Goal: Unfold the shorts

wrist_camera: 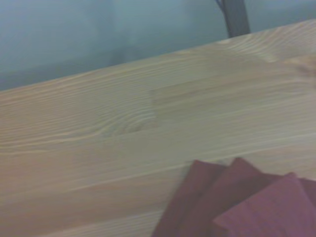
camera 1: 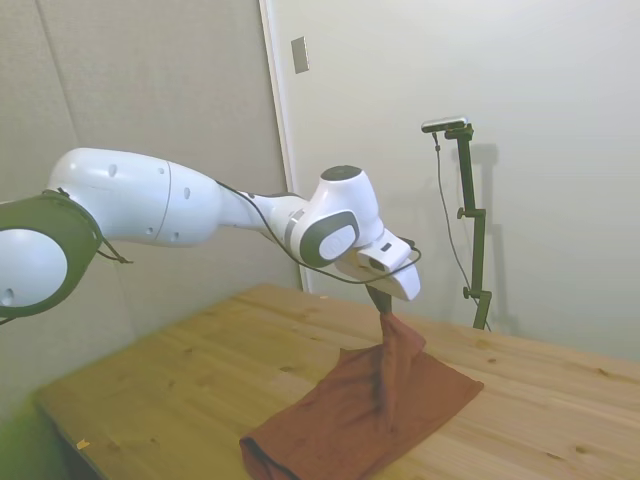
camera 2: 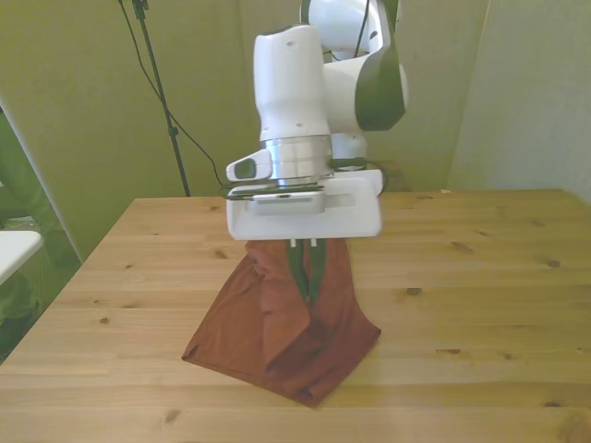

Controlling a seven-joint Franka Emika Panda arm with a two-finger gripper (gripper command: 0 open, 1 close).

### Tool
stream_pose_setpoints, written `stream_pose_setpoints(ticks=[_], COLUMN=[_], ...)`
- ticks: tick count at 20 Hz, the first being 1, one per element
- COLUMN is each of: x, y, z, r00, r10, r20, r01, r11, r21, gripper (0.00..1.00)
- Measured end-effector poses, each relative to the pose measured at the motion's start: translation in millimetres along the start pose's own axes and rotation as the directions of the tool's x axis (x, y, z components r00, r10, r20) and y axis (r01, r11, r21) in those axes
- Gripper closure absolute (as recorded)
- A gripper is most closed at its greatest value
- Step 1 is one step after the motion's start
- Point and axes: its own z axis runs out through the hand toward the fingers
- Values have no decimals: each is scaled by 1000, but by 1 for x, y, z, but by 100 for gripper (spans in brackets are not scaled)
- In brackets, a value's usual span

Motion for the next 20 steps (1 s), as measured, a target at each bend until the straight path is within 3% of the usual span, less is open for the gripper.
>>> stream_pose_setpoints(ticks=[11,20], x=[-67,-117], y=[-72,-126], z=[33,56], r00=[998,997], r10=[66,57], r20=[17,52], r01=[-66,-58], r11=[998,998], r21=[16,24], gripper=[100,100])
